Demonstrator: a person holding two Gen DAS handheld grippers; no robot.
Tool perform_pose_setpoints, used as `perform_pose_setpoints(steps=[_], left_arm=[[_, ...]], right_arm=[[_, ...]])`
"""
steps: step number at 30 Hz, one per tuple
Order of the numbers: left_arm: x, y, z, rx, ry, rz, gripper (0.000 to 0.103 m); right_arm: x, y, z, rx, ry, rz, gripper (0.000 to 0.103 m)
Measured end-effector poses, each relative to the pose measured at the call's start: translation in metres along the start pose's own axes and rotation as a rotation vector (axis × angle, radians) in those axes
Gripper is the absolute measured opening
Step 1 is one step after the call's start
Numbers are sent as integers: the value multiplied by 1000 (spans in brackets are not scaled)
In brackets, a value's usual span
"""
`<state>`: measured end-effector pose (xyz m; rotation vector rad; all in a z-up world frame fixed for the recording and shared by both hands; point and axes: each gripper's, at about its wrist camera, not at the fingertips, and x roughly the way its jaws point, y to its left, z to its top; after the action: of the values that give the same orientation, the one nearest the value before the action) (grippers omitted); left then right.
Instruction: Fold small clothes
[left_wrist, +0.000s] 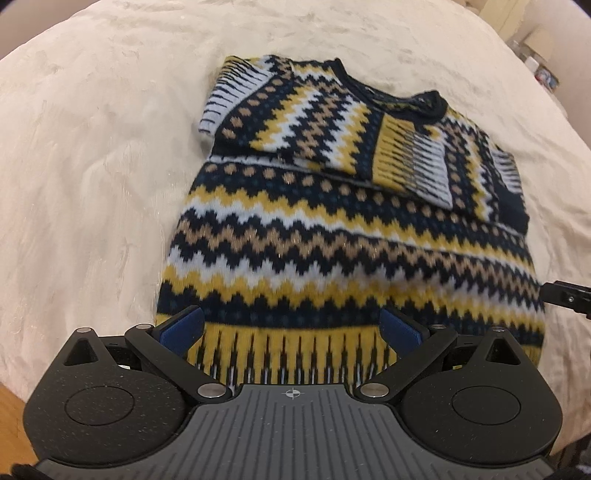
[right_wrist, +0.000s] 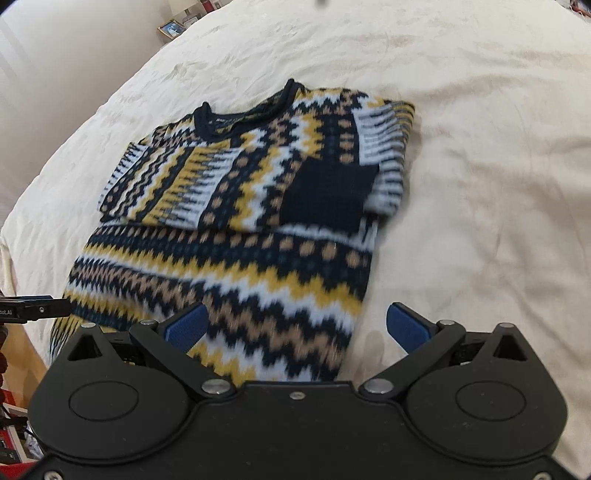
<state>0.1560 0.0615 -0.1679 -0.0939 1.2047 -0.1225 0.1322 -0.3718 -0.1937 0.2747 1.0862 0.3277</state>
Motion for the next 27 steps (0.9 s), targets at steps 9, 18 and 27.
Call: perform_pose_setpoints(steps=[9, 18, 27], left_arm=[[-2, 2, -12, 64, 29, -18, 102], [-24, 24, -41, 94, 11, -61, 102], [-32, 66, -82, 75, 8, -108, 102]], right_arm=[[-14, 18, -32, 32, -5, -47, 103], [-32, 57, -70, 94, -22, -78, 103], [-43, 90, -116, 111, -29, -114, 103]])
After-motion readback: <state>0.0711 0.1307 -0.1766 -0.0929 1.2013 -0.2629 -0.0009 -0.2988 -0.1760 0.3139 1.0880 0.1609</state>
